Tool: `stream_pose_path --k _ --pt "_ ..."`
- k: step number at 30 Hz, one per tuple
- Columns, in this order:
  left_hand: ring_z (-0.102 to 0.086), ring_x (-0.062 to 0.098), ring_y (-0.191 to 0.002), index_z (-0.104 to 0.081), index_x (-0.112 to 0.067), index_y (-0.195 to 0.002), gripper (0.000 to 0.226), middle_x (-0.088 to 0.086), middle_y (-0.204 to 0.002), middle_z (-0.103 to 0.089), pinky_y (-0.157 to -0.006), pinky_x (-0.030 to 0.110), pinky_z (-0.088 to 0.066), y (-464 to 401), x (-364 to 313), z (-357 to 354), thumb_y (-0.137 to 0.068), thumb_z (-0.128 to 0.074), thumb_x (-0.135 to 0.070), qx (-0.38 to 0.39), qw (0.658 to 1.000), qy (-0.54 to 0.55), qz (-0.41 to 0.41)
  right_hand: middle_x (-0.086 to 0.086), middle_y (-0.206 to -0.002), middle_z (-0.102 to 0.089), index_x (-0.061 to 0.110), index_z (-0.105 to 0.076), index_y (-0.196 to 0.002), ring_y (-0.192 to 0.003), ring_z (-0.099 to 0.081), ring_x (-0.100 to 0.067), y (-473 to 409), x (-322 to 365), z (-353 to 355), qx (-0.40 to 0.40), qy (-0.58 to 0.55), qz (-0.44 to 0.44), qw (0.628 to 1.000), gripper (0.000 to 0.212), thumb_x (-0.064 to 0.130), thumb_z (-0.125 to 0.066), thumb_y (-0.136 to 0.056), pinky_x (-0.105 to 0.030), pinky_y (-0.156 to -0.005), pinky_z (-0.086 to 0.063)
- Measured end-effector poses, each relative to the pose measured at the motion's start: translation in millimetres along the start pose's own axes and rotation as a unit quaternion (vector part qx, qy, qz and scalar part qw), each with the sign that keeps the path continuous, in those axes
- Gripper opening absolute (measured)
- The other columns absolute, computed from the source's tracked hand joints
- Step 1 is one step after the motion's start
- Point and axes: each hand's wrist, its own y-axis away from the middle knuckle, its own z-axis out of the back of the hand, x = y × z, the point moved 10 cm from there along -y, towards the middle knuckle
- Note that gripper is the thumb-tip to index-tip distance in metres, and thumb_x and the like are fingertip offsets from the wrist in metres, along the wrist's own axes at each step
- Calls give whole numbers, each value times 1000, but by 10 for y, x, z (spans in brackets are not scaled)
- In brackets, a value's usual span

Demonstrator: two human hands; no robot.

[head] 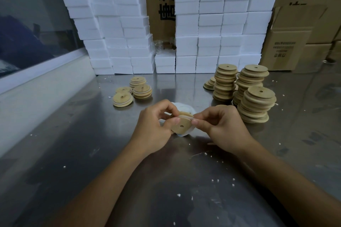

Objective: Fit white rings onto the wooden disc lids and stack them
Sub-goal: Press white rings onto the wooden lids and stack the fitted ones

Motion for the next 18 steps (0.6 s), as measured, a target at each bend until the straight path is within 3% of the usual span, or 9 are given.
stream_pose_path --k 5,9,13,15,18 --pt "-68 12 -89 -63 -28 -77 26 -14 -86 -67 -56 41 -61 -7 40 8 -82 -74 -4 -2 999 33 20 1 -82 -77 10 -79 -87 -75 -74 -10 -27 25 -5 25 15 11 1000 9 9 -81 -79 -30 -76 -62" --pt "-71 15 -85 -64 -25 -71 31 -6 -86 -70 -55 31 -59 19 134 12 -82 -71 3 -9 993 101 60 3 -81 -77 11 -79 -87 -74 -74 -7 17 14 -21 13 14 17 1000 10 14 -83 -78 -26 -72 -61" --pt "-73 22 -80 -63 -24 -67 35 -3 -81 -72 -59 35 -60 42 231 4 -85 -67 6 -20 982 158 99 1 -70 -75 13 -78 -81 -60 -71 -16 29 -57 -43 3 5 -12 1000 7 17 -82 -80 -46 -59 -61" --pt "-73 25 -79 -63 -21 -68 34 2 -82 -72 -61 38 -61 48 255 -3 -85 -67 7 -24 977 182 109 -4 -71 -75 8 -78 -81 -64 -72 -27 17 -54 -31 1 -7 -13 1000 8 15 -82 -80 -53 -64 -60" --pt "-73 30 -83 -64 -19 -67 33 14 -91 -72 -64 43 -62 57 284 -33 -85 -66 8 -18 968 210 133 -8 -76 -76 4 -78 -83 -73 -74 -31 -5 -67 -4 9 -21 -22 999 8 10 -82 -80 -54 -74 -60"
